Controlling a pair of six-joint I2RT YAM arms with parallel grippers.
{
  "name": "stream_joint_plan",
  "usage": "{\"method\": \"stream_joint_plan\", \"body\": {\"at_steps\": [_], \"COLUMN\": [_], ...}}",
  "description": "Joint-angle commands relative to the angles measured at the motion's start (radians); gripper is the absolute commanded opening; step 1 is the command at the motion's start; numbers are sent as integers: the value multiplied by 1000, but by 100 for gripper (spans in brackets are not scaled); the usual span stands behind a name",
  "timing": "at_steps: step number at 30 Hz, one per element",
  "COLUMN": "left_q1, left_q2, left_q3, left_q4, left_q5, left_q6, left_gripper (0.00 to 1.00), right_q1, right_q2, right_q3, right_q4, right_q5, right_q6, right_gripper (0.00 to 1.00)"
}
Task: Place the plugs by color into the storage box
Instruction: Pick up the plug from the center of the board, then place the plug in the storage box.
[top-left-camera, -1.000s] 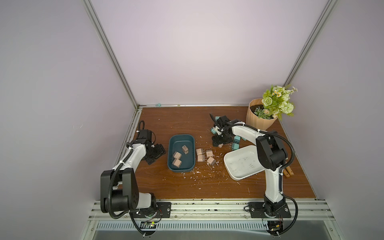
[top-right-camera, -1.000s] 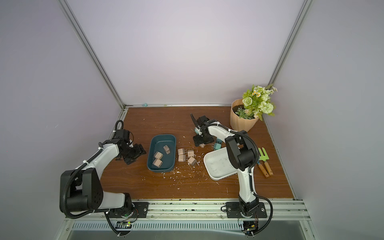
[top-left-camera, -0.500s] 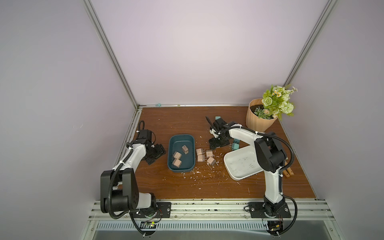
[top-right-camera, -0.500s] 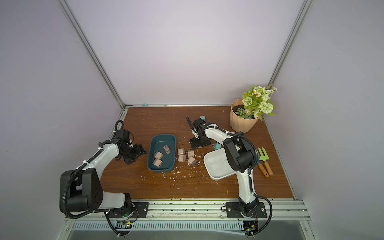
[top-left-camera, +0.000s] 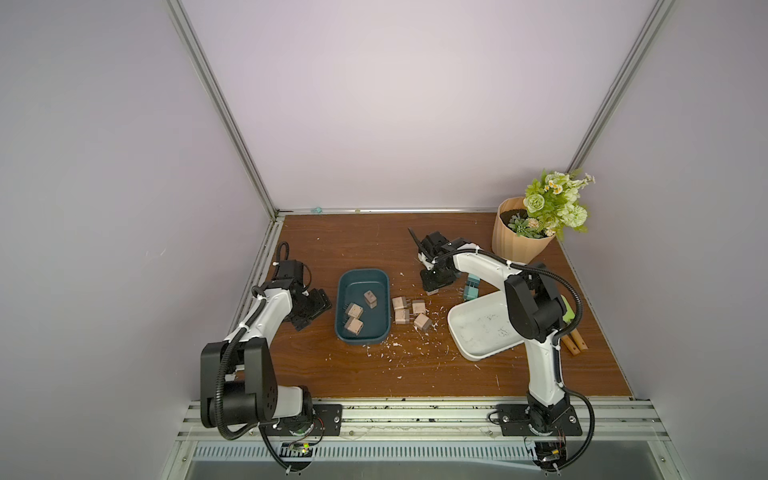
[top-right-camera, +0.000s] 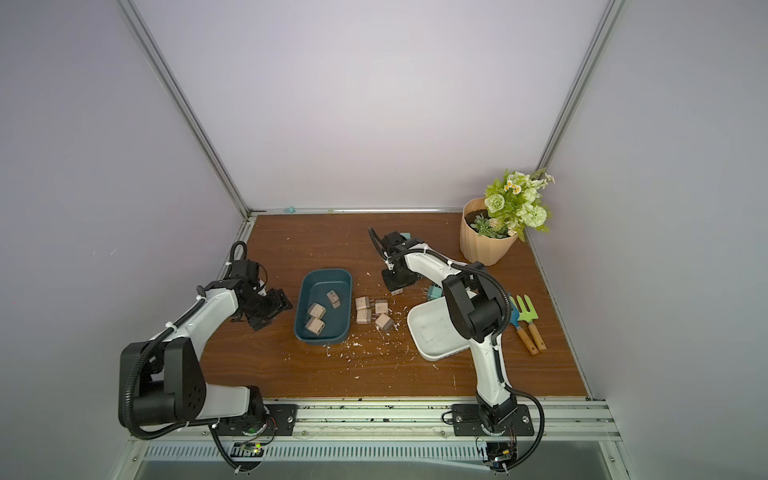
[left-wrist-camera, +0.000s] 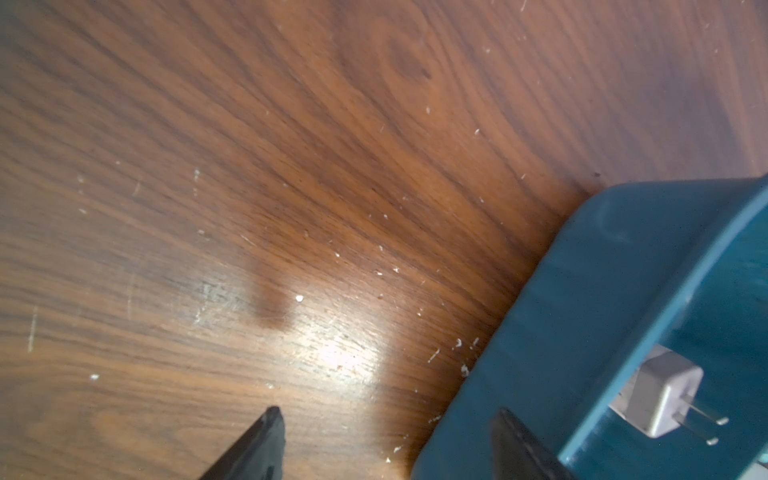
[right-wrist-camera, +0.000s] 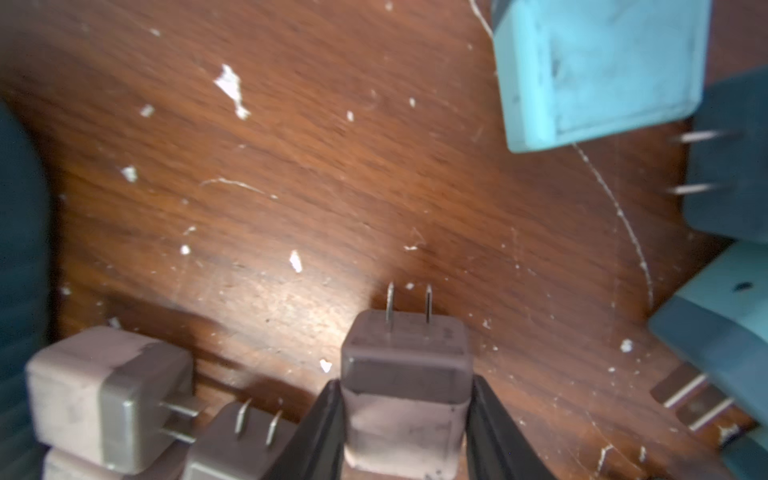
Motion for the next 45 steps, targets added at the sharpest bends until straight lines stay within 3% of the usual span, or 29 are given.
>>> {"method": "stream_joint_plan", "body": {"at_steps": [1, 6, 14, 23, 32, 45], "left_q1": [9, 9, 8, 9, 9, 9], "left_q2": [-8, -1, 15, 10, -26, -49], "left_q3": [11, 23, 67, 51, 3, -19], "left_q4": [-13, -12, -12, -15, -23, -26], "left_q5": [-14, -14, 2, -12, -16, -20], "left_q6": [-3, -4, -19, 0, 6, -2], "left_gripper": [79, 80, 80, 80, 80, 80], "right_q1": [23, 72, 242, 392, 420, 420], "right_q2": [-28, -53, 20, 76, 130, 251], "right_q3": [53, 146, 388, 390, 337, 425], "right_q4": [-49, -115, -203, -200, -174, -185], "right_q5": [21, 25, -70, -93, -88, -100], "right_q6": [9, 39, 117, 118, 68, 30], "right_gripper": [45, 44, 47, 47, 47, 50]}}
